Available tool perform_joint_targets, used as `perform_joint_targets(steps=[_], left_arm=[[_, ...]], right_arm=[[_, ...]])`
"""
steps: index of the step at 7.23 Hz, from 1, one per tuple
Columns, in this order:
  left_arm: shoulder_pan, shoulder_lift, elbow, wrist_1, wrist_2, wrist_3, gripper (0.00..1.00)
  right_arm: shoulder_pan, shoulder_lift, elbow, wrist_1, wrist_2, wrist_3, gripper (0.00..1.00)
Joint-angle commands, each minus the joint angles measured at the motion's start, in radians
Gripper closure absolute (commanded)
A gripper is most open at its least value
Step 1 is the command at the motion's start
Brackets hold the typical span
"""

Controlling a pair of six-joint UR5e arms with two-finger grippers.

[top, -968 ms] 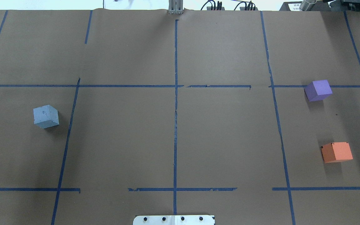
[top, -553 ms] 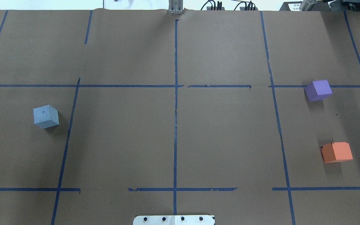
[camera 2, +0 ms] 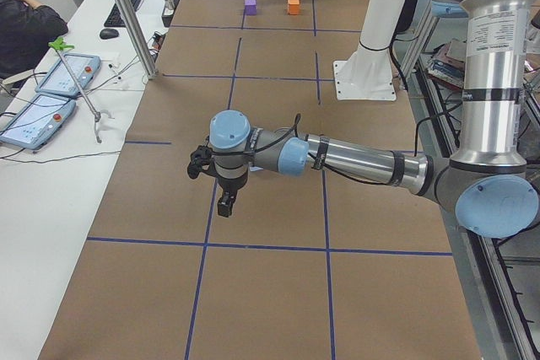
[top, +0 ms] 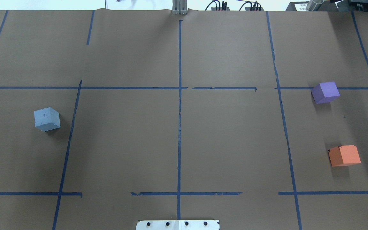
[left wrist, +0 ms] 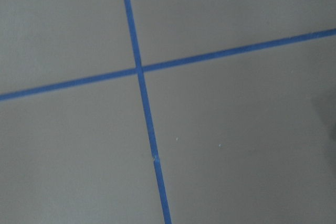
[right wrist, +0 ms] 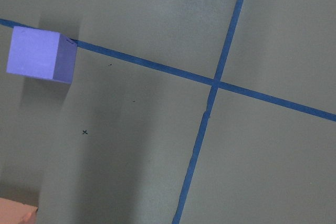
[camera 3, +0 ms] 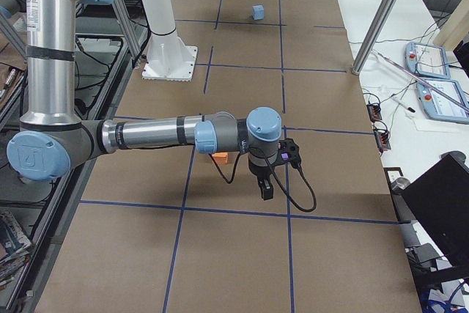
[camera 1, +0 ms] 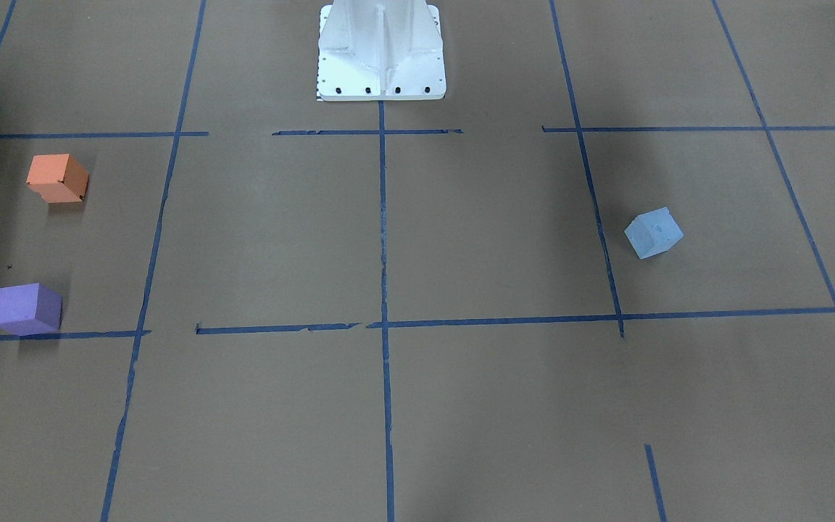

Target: Place blue block between orange and purple blocks

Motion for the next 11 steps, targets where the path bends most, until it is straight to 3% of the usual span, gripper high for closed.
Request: perform_joint_targets(steps=[1, 3, 6, 11], left_arm=[[0.148, -0.037, -0.016, -0.131, 0.008, -0.371, 0.00], [0.283, -0.038, 0.002, -0.200, 0.010, -0.661, 0.00], [0.456, -0.055, 0.016, -0.357, 0.147, -1.012, 0.00], [0.633, -0.136, 0.113, -0.358, 0.301, -1.066, 0.00]], right_arm=[[0.001, -0.004, -0.001, 0.003, 0.000, 0.003, 0.00], [0.001, -0.010, 0.001, 0.003, 0.001, 0.003, 0.00], [0.000, -0.011, -0.001, 0.003, 0.001, 0.003, 0.00], [0.001, -0.013, -0.002, 0.003, 0.001, 0.003, 0.00]])
